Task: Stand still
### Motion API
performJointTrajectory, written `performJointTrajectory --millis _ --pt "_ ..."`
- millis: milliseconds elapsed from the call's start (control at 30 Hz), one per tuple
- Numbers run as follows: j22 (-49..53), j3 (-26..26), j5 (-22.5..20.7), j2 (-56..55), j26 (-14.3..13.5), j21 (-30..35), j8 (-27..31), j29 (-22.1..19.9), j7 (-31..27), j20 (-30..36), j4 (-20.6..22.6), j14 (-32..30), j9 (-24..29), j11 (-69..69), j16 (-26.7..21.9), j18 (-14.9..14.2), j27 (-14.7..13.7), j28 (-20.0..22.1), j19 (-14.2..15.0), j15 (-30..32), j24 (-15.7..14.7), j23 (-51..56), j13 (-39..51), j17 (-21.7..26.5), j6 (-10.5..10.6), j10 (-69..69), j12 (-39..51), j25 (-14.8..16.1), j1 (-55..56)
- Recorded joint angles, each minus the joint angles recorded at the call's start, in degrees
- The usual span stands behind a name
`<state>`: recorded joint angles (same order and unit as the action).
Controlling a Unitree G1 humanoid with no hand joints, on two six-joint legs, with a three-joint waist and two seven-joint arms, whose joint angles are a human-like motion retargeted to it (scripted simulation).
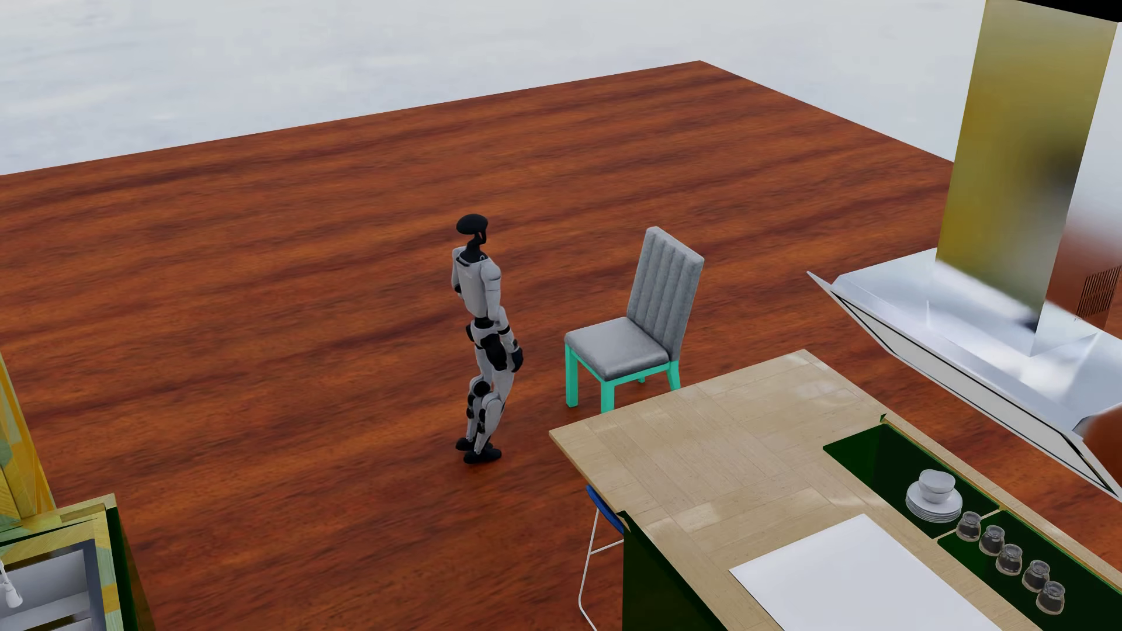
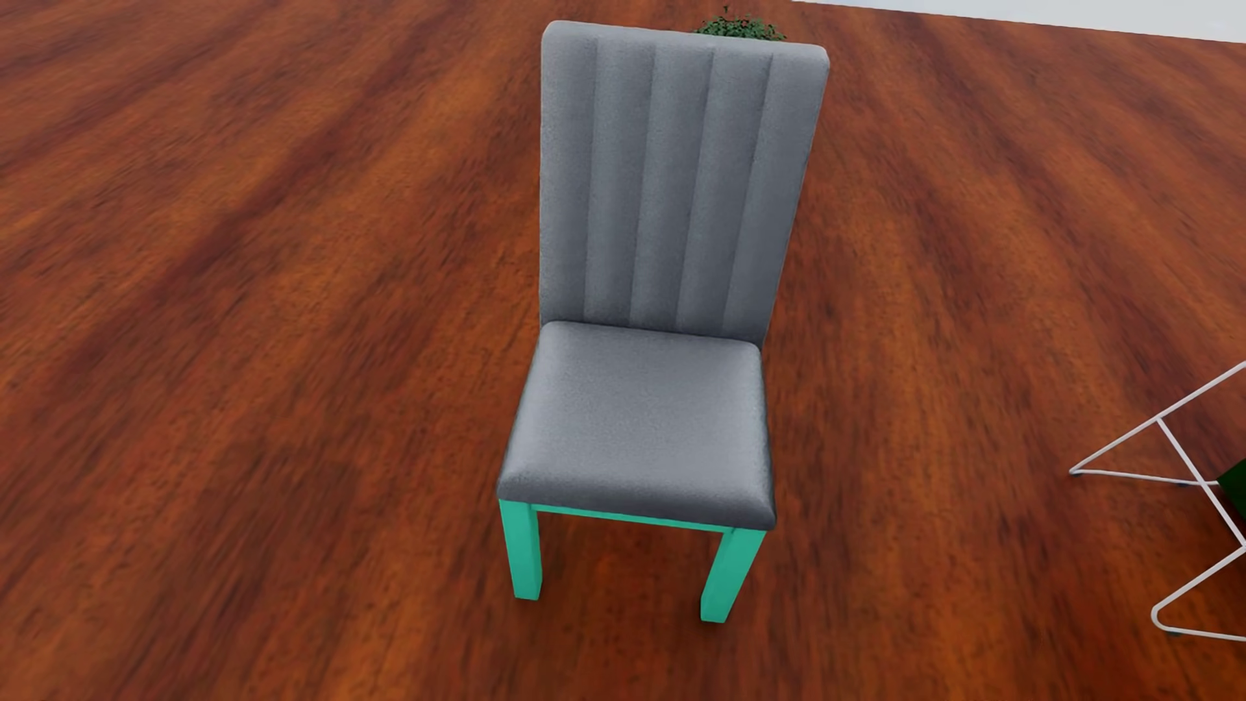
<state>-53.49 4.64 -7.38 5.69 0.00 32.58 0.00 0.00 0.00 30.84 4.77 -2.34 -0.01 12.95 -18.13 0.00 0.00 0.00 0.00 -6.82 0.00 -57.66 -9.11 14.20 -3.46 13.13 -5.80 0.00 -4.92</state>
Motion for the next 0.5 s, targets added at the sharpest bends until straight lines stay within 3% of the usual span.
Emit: performJointTrajectory --millis 500 --pt "0.2 0.1 0.0 0.0 0.0 -0.8 0.0 0.0 0.0 -0.5 -0.1 -0.2 0.0 0.3 0.0 0.0 0.0 0.0 0.0 0.0 0.0 -0.1 -0.2 -0.1 -0.1 0.1 -0.2 0.0 -0.1"
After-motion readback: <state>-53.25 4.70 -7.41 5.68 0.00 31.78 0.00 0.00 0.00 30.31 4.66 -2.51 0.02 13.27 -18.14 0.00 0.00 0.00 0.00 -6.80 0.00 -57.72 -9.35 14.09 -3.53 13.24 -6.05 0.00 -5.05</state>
